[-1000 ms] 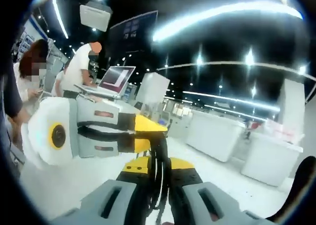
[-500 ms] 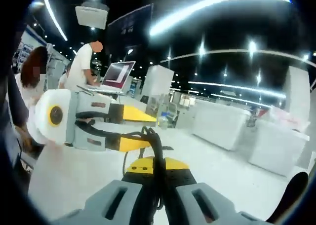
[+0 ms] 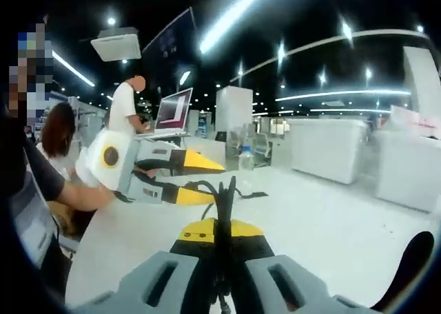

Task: Coil the Type-C to USB data cable on the desktop and secure it with Velcro straps.

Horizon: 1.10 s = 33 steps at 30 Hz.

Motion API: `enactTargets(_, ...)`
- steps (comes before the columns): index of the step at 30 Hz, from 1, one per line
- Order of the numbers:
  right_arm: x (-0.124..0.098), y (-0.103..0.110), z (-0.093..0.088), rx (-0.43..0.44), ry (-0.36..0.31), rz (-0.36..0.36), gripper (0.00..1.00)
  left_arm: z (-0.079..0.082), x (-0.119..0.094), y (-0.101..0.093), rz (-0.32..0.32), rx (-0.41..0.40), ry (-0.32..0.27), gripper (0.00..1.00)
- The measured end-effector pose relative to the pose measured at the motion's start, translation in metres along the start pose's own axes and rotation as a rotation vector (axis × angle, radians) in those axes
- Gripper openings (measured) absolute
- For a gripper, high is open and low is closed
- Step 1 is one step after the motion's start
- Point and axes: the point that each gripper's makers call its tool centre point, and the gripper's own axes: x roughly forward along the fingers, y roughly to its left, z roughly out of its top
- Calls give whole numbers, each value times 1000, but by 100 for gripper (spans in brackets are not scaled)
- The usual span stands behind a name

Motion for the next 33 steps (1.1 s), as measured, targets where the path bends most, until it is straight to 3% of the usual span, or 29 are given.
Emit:
enactTargets(3,3,11,1,-21,13,27,3,-4,4,0,23,98,28,27)
enactTargets(6,5,18,3,-24,18,52,3,2,8,2,61,153,11,25)
enactTargets(8,7,20,3,-33,19,45,3,7,10,0,53,233,5,11)
enactTargets(10,6,13,7,-89,9,-11,5,7,8,3,89,318,44,8)
enactTargets(12,5,11,9,-175,23,-51,6,8,9,2,74,283,48,8)
enactTargets(14,4,14,13,-202,0,-82,7,7,9,5,72,274,60,8)
enactTargets(18,2,14,22,-250,-21,-139,22,1,7,6,40,286,143,7)
enactTargets(21,3,17,25,-348,1,-186,22,-3,7,6,22,258,195,7)
enactTargets(23,6,21,26,-409,11,-208,22,-4,8,4,6,163,203,7)
enactTargets(26,6,16,28,-505,46,-287,18,-2,8,4,-15,105,211,7)
enactTargets(29,8,13,25,-613,85,-316,14,1,6,1,-43,43,225,7)
enactTargets(33,11,19,26,-790,142,-327,9,2,2,1,-85,35,252,6)
